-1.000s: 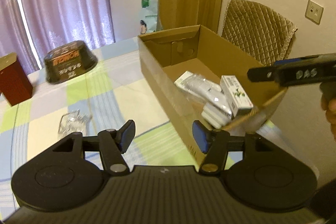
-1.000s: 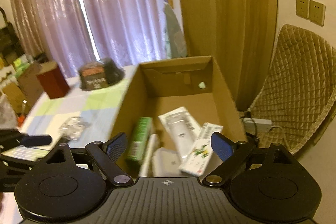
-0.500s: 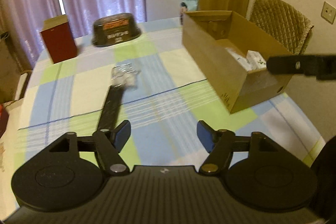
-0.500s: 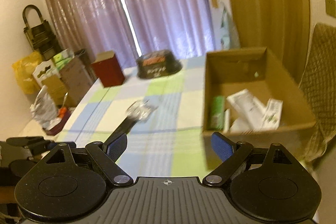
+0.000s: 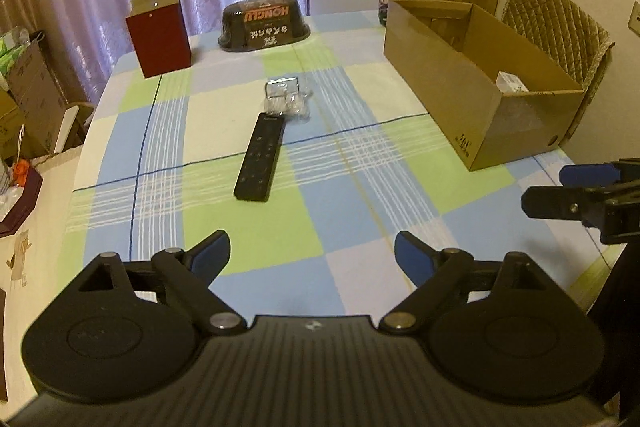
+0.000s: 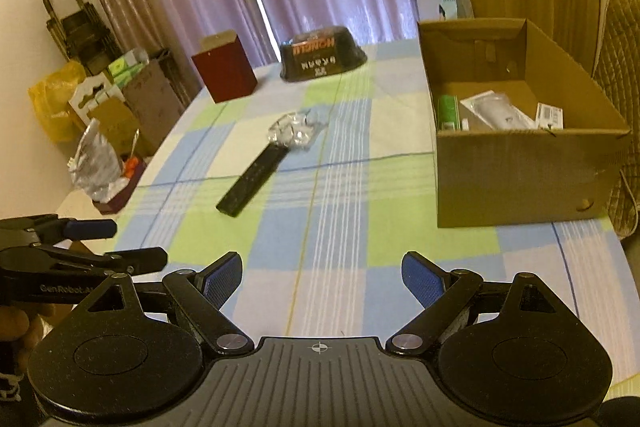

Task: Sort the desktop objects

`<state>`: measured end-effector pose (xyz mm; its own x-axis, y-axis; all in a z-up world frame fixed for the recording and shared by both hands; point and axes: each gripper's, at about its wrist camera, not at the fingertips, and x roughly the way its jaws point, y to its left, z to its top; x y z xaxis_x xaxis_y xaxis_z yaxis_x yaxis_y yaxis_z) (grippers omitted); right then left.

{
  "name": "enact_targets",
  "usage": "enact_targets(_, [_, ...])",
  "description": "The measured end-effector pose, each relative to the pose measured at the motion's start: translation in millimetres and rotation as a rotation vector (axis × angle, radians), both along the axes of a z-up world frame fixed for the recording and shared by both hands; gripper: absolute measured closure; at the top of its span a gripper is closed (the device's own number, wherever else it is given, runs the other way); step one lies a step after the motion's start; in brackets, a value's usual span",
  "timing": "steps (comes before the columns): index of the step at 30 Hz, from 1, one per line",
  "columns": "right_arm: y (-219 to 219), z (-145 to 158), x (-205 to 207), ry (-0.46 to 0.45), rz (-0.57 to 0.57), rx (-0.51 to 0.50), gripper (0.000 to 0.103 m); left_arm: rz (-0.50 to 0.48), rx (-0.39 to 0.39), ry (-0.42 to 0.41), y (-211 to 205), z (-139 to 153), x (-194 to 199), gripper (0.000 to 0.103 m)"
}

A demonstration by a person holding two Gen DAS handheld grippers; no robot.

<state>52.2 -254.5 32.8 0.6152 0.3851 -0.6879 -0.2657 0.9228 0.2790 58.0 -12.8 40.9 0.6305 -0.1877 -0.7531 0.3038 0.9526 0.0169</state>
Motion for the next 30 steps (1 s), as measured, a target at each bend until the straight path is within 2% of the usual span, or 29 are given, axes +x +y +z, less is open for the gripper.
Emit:
enact_targets(12, [12.5,-18.0,30.1,0.033,0.029,-0.025,0.013,0.007,0.023,0.005,12.8,-25.9,33.0,0.016])
enact_targets(19, [35.5,-34.0,76.0,0.033,0.081,-0.036,0.013,-0.028,0.067,0.024,21.8,-54.3,80.9,0.020])
enact_targets(22, [44.0,-40.2,97.3,0.027,0.102,-0.044,0.013,-0.039,0.062,0.038,23.8,-65.5,103.3,0.023])
enact_targets(30, [61.3,-57.5,151.1,0.016,0.166,-0.105,0.013,-0.084,0.067,0.061,16.3,-95.1,149.3,0.023])
